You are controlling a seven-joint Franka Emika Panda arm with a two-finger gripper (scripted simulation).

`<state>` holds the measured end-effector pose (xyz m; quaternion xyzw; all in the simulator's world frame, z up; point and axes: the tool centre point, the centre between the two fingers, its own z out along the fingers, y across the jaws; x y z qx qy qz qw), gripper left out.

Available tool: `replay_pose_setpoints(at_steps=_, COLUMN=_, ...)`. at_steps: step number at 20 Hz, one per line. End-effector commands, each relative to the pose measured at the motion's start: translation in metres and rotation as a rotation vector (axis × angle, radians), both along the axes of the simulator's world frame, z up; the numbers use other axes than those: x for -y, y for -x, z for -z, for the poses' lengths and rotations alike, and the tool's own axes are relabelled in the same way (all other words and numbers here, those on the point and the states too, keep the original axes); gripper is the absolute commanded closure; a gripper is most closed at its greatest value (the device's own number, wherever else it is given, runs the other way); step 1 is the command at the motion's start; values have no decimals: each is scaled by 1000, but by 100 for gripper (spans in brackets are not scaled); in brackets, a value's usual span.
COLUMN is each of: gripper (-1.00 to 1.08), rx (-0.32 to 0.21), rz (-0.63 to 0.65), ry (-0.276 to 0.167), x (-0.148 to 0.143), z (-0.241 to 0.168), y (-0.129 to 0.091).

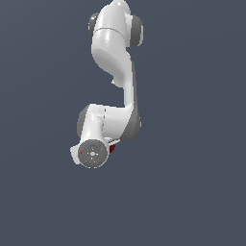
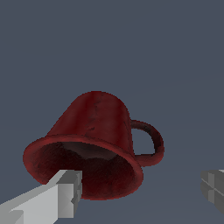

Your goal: Pick up the object and move it to a goal position.

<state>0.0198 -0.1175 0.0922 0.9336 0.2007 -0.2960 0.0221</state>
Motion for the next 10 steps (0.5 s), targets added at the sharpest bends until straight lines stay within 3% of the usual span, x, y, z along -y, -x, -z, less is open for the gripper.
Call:
replay_pose_setpoints(at_steps=1, gripper=-100, rx=-1, rz=0, ry=0, x=1, z=5, y=4)
replay_pose_setpoints(at_steps=10, gripper=-100, rx=-3, rz=-1, ry=0, x=4, z=19, y=13)
